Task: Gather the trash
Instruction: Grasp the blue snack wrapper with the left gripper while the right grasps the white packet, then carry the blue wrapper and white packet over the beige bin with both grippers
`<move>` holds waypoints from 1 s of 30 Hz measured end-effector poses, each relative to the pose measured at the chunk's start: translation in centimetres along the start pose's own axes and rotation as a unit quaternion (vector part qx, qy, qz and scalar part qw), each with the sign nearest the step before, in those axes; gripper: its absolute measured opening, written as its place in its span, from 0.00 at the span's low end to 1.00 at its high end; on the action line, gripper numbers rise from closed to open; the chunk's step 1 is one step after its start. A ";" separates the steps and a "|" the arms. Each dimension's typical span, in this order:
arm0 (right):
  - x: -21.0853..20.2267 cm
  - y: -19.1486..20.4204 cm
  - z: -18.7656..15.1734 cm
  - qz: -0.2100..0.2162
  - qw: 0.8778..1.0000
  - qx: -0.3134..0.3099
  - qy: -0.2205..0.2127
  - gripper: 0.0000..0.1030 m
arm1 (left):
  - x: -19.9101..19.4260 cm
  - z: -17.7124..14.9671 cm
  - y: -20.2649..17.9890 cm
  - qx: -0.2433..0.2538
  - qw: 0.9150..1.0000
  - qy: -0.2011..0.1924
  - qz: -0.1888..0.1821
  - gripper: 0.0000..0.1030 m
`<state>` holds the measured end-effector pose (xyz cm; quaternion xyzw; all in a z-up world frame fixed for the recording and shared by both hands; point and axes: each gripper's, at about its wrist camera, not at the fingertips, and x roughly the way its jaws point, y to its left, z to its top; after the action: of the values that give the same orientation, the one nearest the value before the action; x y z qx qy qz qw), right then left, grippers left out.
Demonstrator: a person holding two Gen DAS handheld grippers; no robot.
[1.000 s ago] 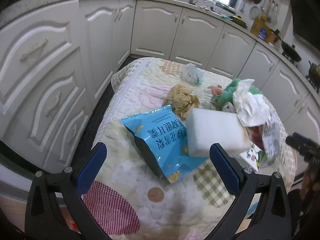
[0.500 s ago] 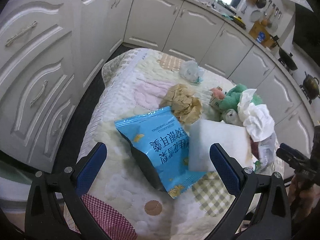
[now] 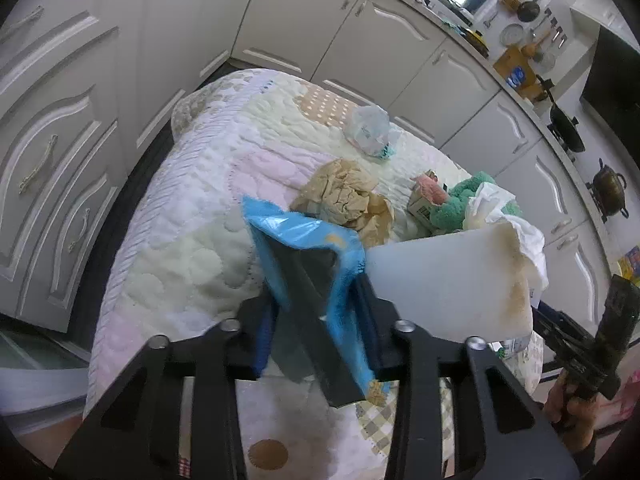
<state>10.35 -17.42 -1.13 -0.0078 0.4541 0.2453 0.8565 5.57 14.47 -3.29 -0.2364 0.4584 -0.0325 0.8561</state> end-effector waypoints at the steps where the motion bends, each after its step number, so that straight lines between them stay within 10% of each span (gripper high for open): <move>1: -0.1 0.0 -0.1 0.011 1.000 0.003 -0.003 0.27 | -0.2 0.0 0.0 -0.001 1.000 0.000 0.000 0.24; 11: -4.6 0.8 -0.2 0.039 0.998 -0.014 -0.056 0.13 | -6.7 -0.7 -1.8 0.044 0.996 -0.065 0.049 0.15; 30: -9.4 -2.3 -1.9 -0.006 0.996 -0.003 -0.094 0.13 | -8.0 1.5 -12.9 0.108 0.986 -0.126 -0.018 0.14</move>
<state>5.46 -23.78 4.66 0.0099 0.3709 0.2412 0.8968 4.21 5.80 9.22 -0.1527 0.3361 -0.0674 0.9269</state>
